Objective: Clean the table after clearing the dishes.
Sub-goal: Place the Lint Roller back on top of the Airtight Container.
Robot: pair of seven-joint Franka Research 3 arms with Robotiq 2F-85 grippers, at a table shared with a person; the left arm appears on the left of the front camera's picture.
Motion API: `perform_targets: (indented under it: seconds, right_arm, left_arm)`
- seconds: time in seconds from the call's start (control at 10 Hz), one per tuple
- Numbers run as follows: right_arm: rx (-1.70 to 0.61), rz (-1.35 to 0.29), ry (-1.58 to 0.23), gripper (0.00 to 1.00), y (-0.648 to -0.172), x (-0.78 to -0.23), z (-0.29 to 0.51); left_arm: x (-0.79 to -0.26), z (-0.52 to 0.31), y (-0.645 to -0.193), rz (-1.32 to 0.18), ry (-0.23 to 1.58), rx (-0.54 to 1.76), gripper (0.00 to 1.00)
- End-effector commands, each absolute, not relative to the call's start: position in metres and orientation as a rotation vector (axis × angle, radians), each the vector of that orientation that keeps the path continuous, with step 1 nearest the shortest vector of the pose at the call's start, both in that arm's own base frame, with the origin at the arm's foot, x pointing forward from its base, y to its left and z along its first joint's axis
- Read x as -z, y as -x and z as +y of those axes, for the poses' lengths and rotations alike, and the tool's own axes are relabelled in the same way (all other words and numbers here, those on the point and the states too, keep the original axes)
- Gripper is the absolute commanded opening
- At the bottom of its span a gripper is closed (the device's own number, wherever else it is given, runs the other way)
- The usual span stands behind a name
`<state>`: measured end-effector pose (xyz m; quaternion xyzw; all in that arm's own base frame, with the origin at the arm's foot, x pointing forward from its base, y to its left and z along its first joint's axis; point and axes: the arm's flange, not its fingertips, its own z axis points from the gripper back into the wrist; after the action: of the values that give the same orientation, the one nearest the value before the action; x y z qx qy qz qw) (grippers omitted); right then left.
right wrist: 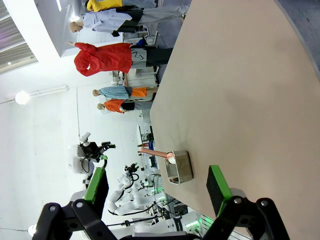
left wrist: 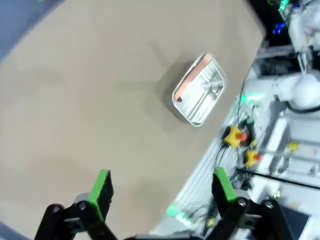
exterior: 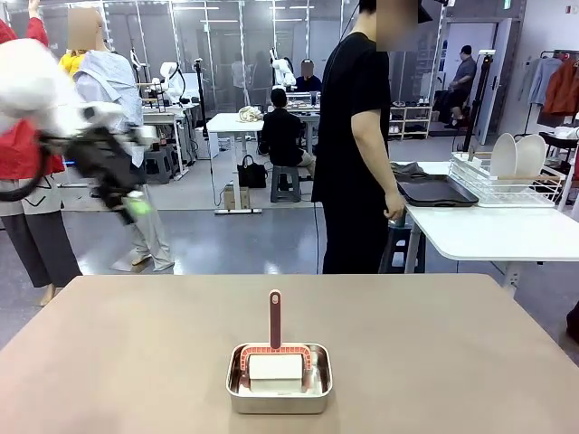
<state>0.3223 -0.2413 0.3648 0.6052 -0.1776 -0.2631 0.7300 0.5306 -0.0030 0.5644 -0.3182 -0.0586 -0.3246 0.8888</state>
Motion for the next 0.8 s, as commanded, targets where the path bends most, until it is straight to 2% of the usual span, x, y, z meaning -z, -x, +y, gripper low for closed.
perform_targets:
  seconds: [0.0, 0.2, 0.3, 0.5, 0.7]
  right_arm:
    - [0.564, -0.388, -1.335, 1.0, -0.319, -0.367, -0.242]
    - [0.564, -0.388, -1.335, 1.0, -0.319, -0.367, -0.242]
    - [0.564, -0.388, -1.335, 1.0, -0.319, -0.367, -0.242]
    - [0.564, -0.388, -1.335, 1.0, -0.319, -0.367, -0.242]
    - [0.564, -0.388, -1.335, 1.0, -0.319, -0.367, -0.242]
  left_arm:
    - [-0.538, 0.092, -0.478, -0.341, 0.886, 0.369, 1.0]
    - [-0.509, 0.202, -0.414, -0.486, 1.015, 0.055, 1.0]
    - [-0.488, 0.243, -0.386, -0.475, 0.961, -0.161, 1.0]
    - [-0.458, 0.282, -0.343, -0.61, 1.014, -0.233, 1.0]
    - [-0.44, 0.302, -0.325, -0.684, 1.001, -0.297, 1.0]
